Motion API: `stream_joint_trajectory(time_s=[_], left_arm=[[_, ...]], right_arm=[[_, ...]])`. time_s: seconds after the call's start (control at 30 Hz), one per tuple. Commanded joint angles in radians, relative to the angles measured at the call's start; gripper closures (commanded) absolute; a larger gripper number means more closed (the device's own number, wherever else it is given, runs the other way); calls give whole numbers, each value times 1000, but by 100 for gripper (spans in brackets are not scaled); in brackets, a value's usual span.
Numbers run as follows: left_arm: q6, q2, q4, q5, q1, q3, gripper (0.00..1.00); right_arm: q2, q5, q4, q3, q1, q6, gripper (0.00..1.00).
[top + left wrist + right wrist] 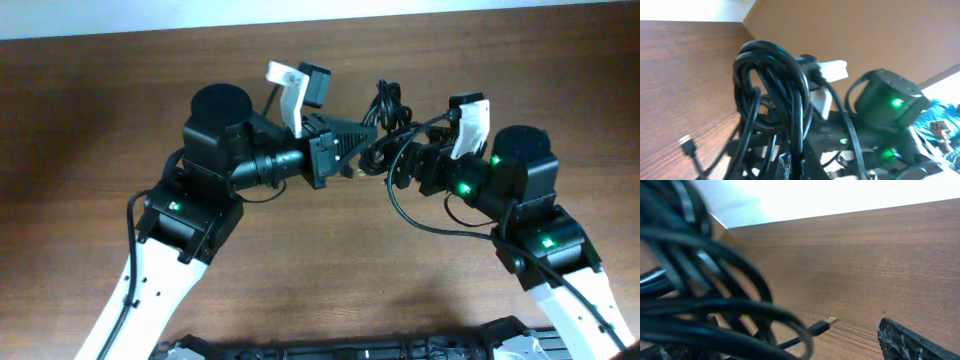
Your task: Untangle cables
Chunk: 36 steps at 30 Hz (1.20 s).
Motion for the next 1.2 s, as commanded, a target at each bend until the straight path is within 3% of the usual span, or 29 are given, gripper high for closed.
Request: stream_joint_trajectory(time_s=[0.0, 0.17, 0.4, 0.87, 1.17], left_arm=[[-23, -22, 84, 131, -8, 8, 100], [-45, -31, 189, 226, -5, 8, 100], [-45, -60, 188, 230, 75, 8, 100], [-44, -190, 165, 274, 358, 8, 100], [-43, -209, 106, 283, 416, 8, 100]], right_arm=[[29, 85, -12, 10, 4, -14, 1], [44, 189, -66, 10, 4, -14, 1], [44, 247, -140, 10, 3, -14, 1], [44, 260, -219, 10, 3, -14, 1], [43, 264, -241, 10, 3, -14, 1]])
